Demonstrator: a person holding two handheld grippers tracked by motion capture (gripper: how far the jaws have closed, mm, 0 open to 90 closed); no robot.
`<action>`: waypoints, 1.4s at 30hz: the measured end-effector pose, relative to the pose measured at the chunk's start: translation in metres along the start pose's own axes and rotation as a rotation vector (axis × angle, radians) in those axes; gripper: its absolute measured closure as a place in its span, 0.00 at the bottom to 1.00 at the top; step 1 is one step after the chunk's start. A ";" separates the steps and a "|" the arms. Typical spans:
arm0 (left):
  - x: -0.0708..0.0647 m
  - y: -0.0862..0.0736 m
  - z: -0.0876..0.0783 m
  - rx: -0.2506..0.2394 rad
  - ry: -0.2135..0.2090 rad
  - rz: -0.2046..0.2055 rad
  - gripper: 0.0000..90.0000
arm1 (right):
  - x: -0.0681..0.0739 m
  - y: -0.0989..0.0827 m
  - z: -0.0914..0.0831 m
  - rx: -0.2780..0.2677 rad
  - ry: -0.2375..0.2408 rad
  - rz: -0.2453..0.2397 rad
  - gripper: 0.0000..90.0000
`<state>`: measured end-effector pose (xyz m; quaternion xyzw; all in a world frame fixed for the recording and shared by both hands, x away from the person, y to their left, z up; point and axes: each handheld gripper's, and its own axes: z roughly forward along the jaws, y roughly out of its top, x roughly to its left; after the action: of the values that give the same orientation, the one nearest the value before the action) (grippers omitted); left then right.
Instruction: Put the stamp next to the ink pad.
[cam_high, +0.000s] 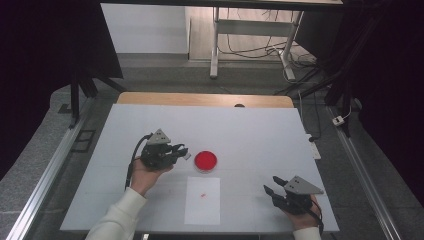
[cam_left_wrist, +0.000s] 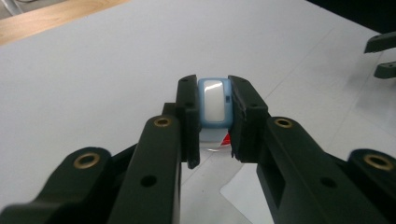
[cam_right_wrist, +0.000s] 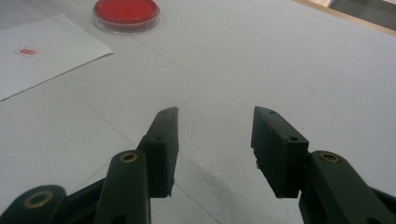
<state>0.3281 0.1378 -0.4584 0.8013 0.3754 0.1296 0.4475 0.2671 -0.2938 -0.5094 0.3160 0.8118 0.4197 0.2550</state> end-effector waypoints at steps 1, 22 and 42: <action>0.001 0.000 0.002 0.004 0.003 -0.002 0.83 | 0.000 0.000 0.000 0.000 0.000 0.000 0.56; 0.023 0.002 0.047 0.114 0.086 -0.025 0.83 | 0.000 -0.001 0.003 0.015 0.008 -0.001 0.56; 0.023 -0.003 0.068 0.167 0.099 -0.011 0.83 | 0.000 0.000 0.003 0.015 0.008 0.010 0.51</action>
<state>0.3795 0.1130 -0.5020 0.8263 0.4110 0.1345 0.3607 0.2691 -0.2928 -0.5109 0.3202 0.8145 0.4159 0.2473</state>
